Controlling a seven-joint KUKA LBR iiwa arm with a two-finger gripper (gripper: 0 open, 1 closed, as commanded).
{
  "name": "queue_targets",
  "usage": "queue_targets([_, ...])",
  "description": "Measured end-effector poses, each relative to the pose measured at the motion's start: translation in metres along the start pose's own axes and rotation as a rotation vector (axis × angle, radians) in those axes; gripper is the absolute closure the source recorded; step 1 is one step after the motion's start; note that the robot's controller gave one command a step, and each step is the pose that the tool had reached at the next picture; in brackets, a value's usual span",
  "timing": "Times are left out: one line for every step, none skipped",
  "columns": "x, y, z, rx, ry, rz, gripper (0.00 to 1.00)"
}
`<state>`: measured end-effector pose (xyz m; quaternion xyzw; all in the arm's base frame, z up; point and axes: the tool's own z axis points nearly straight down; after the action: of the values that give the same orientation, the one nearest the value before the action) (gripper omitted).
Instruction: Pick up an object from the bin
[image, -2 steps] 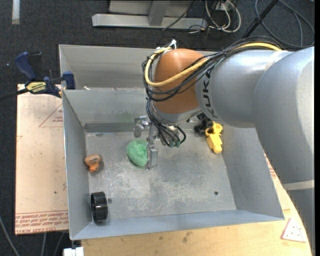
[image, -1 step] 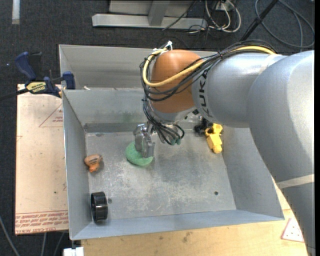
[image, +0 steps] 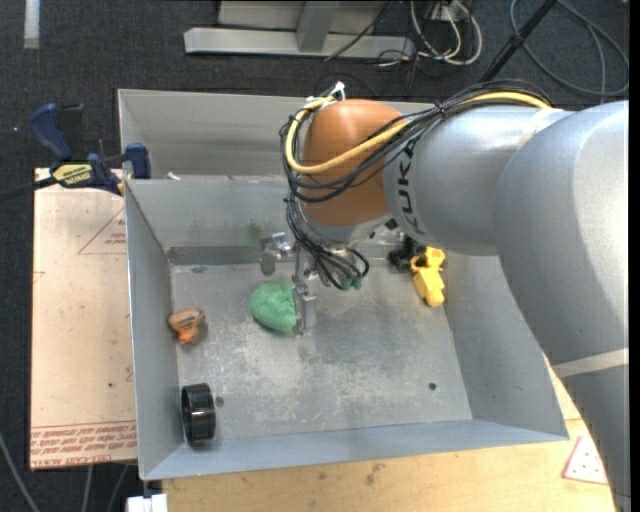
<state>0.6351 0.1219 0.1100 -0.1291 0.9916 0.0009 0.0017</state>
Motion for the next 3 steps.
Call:
queue_targets([0.0,-0.0001,0.0,0.0,0.0,0.0,1.0])
queue_targets([0.0,0.0,0.0001,0.0,0.0,0.0,0.0])
queue_targets([0.0001,0.0,0.0001,0.0,0.0,0.0,0.0])
